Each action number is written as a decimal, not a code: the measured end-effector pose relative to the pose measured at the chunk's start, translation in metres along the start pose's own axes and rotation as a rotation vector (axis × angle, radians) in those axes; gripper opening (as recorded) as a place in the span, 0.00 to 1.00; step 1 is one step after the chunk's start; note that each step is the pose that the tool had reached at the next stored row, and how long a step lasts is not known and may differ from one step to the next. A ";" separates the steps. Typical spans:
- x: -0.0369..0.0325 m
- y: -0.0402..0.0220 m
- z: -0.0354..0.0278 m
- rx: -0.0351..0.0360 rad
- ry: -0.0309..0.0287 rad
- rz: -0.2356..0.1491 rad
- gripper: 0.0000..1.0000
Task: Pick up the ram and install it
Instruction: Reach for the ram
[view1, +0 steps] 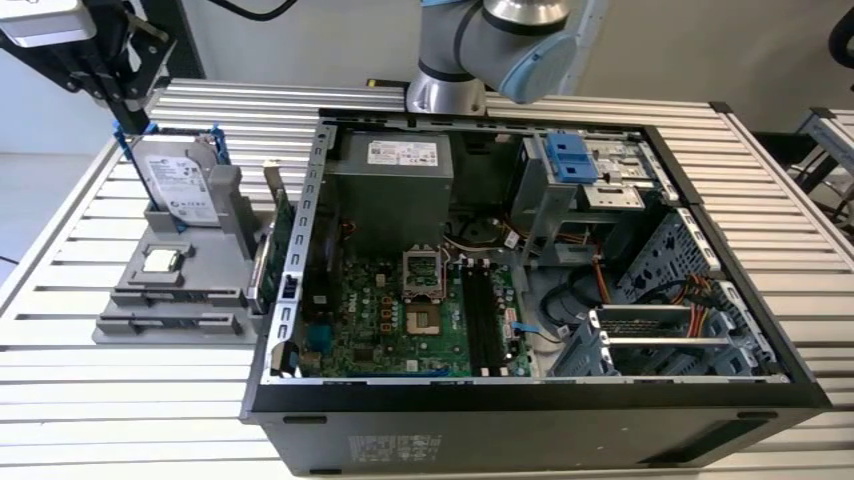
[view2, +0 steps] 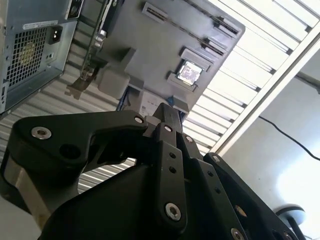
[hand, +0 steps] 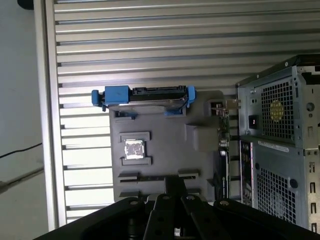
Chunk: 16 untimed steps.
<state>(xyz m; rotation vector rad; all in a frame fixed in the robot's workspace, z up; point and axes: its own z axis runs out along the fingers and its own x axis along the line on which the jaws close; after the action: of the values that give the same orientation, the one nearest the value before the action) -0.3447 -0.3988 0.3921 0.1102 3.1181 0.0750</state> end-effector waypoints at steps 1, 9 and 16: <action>0.0000 0.0000 0.0000 -0.0001 -0.0001 0.000 0.00; 0.0000 -0.0030 -0.0001 0.0000 0.0000 0.000 0.00; -0.0013 -0.0224 0.0001 0.0000 0.0000 0.000 0.00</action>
<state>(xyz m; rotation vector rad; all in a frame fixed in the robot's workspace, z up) -0.3450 -0.4212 0.3910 0.1099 3.1182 0.0750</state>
